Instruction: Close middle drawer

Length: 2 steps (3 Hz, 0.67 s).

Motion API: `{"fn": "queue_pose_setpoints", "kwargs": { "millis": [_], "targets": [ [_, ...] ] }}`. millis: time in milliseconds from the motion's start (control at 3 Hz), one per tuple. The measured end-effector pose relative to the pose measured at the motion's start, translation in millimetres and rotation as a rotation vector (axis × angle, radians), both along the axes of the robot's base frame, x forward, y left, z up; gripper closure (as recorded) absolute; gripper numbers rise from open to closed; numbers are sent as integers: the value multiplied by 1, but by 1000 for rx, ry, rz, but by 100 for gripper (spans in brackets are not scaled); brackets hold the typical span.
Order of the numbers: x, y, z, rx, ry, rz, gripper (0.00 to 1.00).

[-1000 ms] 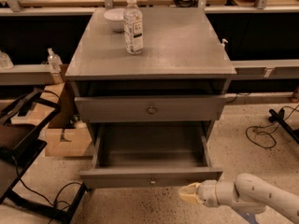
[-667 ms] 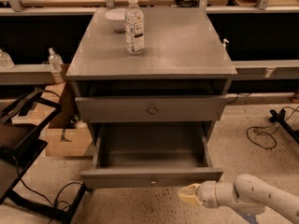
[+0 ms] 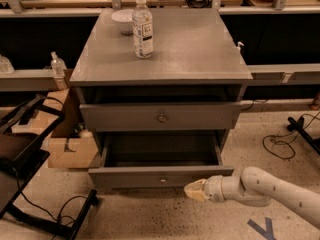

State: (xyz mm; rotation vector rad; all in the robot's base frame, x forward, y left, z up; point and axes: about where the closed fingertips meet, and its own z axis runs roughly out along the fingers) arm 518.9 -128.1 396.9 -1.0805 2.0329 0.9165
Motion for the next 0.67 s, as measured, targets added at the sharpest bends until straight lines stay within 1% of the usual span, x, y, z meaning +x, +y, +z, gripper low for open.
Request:
{"fn": "queue_pose_setpoints", "kwargs": {
  "millis": [333, 667],
  "targets": [
    [37, 6, 3, -7, -4, -6, 100],
    [58, 10, 3, -14, -5, -13, 100]
  ]
}}
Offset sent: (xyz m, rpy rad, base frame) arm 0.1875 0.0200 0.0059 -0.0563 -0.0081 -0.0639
